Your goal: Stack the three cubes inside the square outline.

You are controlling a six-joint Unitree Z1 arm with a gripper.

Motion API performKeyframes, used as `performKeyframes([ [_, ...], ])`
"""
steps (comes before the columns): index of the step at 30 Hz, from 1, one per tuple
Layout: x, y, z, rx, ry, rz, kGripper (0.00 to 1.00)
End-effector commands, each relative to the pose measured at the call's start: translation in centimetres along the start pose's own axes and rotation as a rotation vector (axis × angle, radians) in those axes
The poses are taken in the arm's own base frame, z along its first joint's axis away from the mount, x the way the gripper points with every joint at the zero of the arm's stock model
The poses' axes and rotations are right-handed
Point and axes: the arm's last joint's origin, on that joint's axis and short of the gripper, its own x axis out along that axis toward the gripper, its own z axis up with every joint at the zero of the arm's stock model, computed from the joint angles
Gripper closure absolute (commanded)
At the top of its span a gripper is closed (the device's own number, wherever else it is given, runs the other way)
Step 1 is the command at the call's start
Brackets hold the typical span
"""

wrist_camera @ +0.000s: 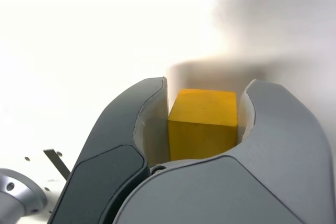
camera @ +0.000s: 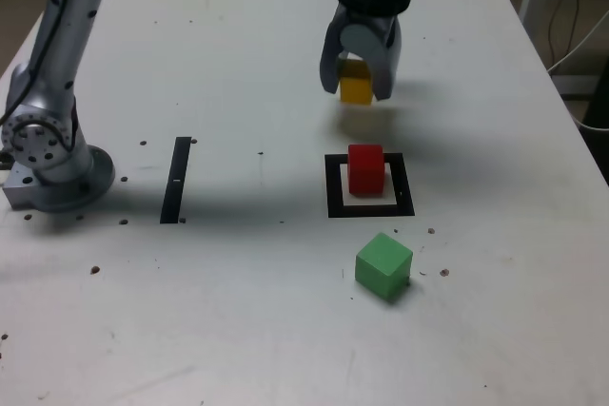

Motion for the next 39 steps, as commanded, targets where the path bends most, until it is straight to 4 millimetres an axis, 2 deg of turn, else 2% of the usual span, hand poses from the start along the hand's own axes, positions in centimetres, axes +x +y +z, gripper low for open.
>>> performKeyframes([
  [1, -0.9, -0.4, -0.5, -0.016, -0.011, -0.004, 0.68],
  [14, -3.1, -3.4, -1.0, -0.075, -0.031, -0.055, 0.68],
  [29, -4.0, -7.4, 0.1, -0.110, -0.032, -0.073, 0.68],
  [39, -4.0, -9.2, 0.7, -0.117, -0.028, -0.089, 0.68],
])
